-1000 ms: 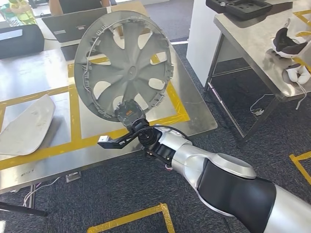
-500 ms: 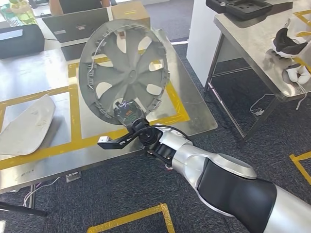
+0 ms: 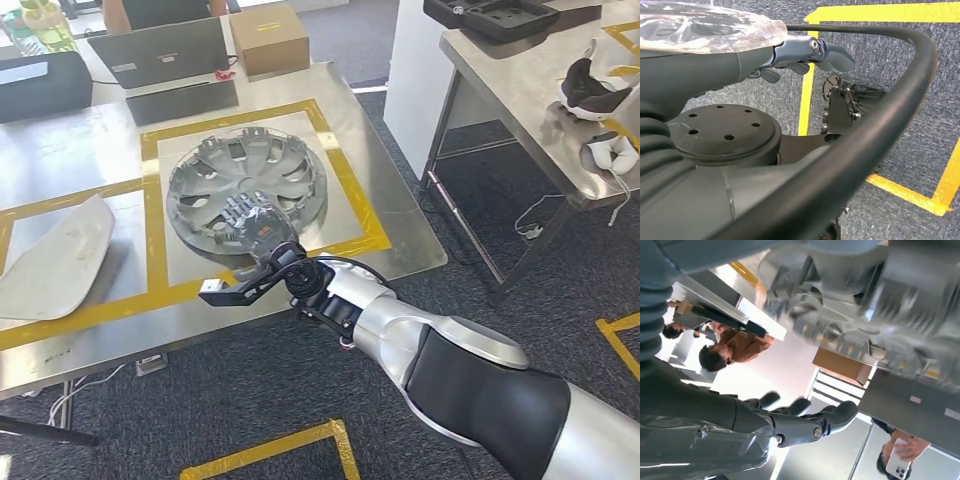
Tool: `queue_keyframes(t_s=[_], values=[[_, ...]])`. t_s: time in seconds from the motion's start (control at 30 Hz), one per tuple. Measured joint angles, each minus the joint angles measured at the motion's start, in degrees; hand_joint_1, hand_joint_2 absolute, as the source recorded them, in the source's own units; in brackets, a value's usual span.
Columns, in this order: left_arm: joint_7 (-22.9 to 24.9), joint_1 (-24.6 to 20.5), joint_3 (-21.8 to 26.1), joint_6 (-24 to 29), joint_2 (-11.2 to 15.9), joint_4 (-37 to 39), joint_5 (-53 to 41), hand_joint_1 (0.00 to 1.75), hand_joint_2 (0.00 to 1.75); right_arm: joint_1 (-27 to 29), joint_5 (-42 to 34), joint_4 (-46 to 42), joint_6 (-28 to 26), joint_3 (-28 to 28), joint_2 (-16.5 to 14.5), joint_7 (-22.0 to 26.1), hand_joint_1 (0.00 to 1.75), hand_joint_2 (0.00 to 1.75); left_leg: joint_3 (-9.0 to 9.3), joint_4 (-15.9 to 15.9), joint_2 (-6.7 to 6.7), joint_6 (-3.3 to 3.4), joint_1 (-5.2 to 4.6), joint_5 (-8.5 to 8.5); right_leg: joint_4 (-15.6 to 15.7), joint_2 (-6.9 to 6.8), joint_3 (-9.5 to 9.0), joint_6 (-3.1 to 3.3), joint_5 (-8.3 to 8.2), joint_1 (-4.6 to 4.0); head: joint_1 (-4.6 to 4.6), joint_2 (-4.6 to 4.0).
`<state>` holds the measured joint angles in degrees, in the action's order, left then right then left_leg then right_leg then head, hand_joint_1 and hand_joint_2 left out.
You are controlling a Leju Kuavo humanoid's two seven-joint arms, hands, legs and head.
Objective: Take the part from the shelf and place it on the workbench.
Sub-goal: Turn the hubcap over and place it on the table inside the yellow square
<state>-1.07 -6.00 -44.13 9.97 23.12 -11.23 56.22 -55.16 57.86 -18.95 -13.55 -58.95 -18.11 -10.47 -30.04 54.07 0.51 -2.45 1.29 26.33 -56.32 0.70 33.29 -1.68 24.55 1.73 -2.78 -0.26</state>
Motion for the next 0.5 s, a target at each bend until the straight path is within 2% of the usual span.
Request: queue_keyframes(t_s=[0.3, 0.5], values=[[0.1, 0.0, 0.0, 0.0, 0.0, 0.0, -0.2, 0.0, 0.0, 0.1, 0.2, 0.0, -0.3, 0.7, 0.0, 0.1, 0.0, 0.0, 0.01, 0.0, 0.0, 0.0, 0.0, 0.0, 0.0, 0.0, 0.0, 0.0, 0.0, 0.0, 0.0, 0.0], [0.3, 0.0, 0.0, 0.2, 0.0, 0.0, -0.2, 0.0, 0.0, 0.5, -3.2, -0.4, -3.0, 2.4, 0.0, 3.3, 0.0, 0.0, 0.01, 0.0, 0.0, 0.0, 0.0, 0.0, 0.0, 0.0, 0.0, 0.0, 0.0, 0.0, -0.01, 0.0]])
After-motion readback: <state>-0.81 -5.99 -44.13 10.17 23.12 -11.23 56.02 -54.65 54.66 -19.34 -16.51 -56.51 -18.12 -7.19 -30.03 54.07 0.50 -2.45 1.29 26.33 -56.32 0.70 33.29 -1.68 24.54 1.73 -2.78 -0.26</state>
